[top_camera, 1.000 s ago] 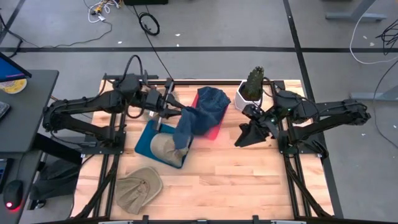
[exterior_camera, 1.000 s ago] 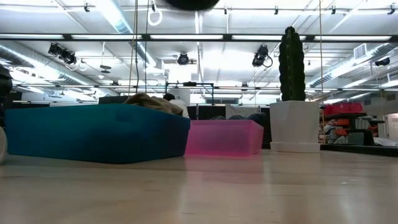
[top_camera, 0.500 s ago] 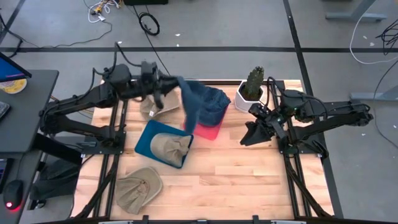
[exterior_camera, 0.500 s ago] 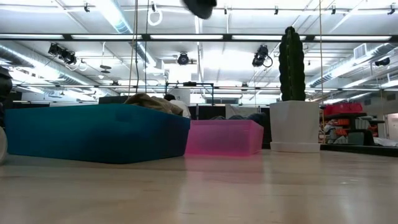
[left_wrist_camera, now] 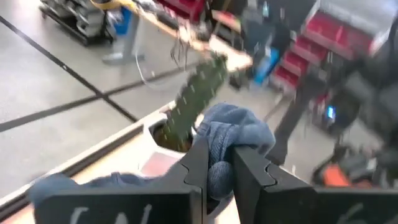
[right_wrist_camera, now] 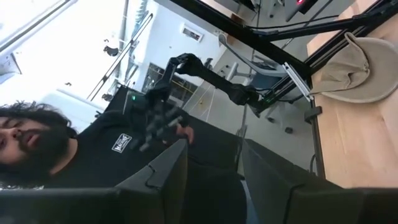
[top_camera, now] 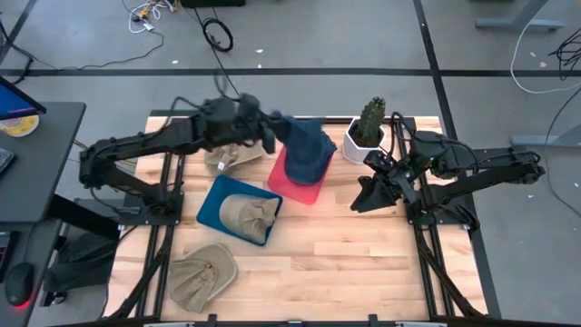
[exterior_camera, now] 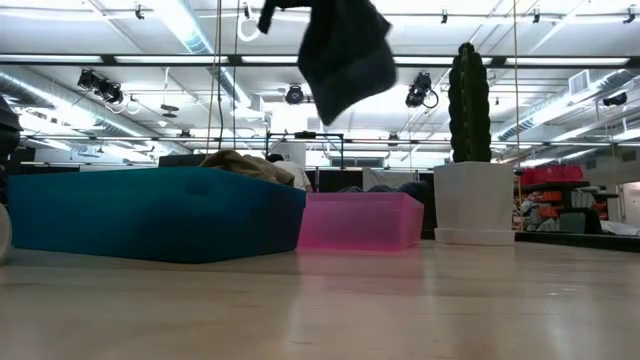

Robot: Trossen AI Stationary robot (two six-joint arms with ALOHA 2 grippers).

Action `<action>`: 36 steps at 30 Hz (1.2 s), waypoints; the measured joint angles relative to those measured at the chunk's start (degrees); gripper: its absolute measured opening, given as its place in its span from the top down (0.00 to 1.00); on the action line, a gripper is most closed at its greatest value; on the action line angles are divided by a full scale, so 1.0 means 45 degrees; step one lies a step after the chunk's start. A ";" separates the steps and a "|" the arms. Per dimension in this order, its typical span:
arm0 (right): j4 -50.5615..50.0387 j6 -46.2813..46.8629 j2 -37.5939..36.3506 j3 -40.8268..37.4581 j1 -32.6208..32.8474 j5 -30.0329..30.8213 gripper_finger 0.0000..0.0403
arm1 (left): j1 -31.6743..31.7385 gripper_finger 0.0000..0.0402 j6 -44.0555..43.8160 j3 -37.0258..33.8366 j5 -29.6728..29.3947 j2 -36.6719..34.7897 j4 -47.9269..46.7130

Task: Pick & Place hat
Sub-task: Put the blue cap into the red bin

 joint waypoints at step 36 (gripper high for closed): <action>-0.6302 -0.2637 -0.0388 0.1173 0.0000 0.6051 0.81 | -0.0505 0.89 0.7224 0.2844 0.2490 0.3646 -0.4658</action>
